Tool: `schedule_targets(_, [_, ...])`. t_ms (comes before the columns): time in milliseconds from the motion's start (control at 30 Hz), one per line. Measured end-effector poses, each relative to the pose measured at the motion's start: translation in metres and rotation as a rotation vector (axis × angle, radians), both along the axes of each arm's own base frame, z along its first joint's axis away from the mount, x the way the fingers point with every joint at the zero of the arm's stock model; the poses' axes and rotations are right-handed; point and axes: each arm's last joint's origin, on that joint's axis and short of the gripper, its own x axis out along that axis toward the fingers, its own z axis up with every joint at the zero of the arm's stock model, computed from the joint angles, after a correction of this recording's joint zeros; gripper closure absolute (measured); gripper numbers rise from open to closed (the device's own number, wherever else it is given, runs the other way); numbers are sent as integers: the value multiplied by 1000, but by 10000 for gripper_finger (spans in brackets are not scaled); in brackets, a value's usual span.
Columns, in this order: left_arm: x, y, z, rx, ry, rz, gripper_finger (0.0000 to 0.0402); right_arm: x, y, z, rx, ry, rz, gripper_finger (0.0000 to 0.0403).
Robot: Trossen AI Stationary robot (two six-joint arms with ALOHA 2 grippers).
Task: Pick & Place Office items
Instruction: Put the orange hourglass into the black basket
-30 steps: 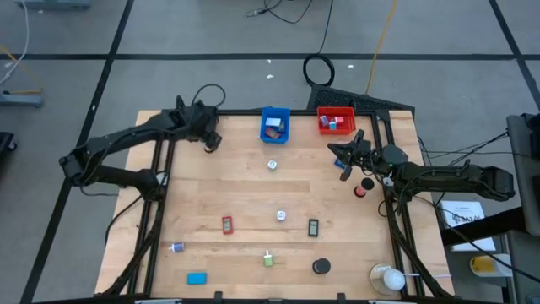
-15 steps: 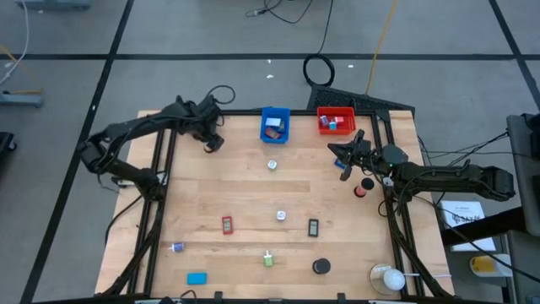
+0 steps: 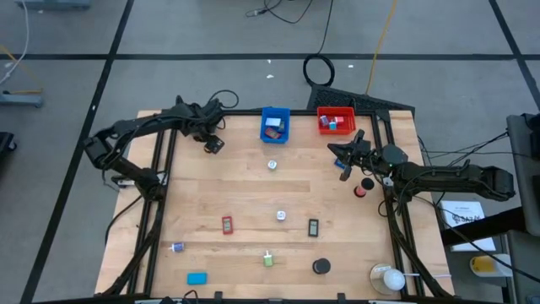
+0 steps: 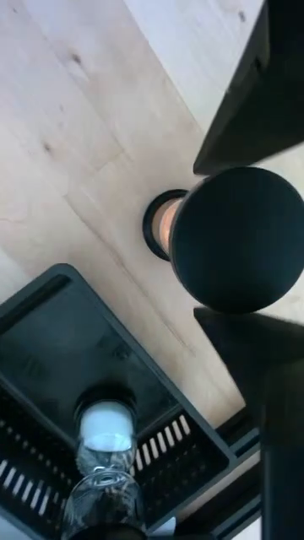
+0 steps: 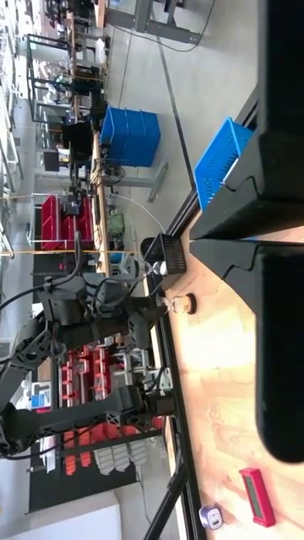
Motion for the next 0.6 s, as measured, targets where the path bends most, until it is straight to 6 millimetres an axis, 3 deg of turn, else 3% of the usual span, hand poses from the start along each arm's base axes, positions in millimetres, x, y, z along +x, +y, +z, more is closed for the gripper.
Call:
schedule_targets(100, [-2,0,0,0,18,-2,191,0,0,0,0,0,0,402])
schedule_targets(233, [-5,3,6,22,50,18,191,0,0,0,0,0,0,401])
schedule_targets(467, [-6,17,58,124,-70,97,191,0,0,0,0,0,0,401])
schedule_targets(600, [-12,36,82,194,-127,145,191,0,0,0,-5,-2,-1,402])
